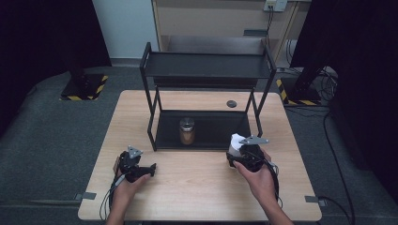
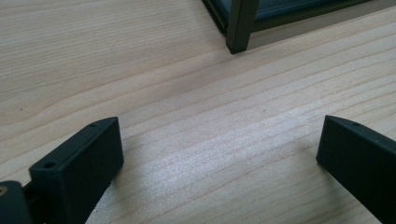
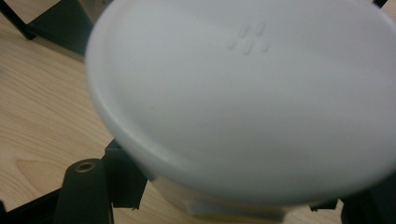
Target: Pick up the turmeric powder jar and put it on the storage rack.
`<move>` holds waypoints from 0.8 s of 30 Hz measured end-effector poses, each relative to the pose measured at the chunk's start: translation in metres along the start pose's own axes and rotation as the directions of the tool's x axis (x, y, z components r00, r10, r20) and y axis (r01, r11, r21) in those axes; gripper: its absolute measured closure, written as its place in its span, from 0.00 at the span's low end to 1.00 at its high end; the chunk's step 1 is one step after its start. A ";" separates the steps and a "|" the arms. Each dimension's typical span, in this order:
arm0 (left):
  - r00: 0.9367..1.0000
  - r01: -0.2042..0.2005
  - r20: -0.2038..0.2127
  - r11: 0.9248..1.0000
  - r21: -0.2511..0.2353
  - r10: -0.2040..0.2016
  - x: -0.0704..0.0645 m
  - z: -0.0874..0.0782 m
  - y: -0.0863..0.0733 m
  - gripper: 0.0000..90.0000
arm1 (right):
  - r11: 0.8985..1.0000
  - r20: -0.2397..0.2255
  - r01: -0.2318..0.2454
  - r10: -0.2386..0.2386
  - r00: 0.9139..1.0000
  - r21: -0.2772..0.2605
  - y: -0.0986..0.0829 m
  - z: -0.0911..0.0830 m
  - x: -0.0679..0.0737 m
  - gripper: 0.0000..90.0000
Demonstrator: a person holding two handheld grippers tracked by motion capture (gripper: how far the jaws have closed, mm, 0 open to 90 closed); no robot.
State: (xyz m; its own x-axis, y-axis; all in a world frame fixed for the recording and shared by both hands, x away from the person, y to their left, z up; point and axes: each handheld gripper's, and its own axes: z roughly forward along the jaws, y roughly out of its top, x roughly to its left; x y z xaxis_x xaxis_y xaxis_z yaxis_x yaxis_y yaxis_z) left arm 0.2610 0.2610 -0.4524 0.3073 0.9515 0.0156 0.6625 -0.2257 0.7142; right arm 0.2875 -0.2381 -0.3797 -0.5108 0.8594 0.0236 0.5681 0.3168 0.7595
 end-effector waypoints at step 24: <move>1.000 0.006 -0.005 1.000 0.000 -0.006 -0.002 0.000 0.000 0.00 | 0.999 0.039 -0.031 0.031 0.999 -0.008 0.022 0.015 -0.002 0.35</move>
State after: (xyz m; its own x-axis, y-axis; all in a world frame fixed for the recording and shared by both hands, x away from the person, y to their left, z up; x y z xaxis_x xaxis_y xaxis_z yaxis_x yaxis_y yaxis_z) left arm 0.2602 0.2596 -0.4525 0.2999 0.9538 0.0149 0.6640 -0.2200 0.7146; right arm 0.3106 -0.2268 -0.3733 -0.4673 0.8838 0.0223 0.5784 0.2866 0.7638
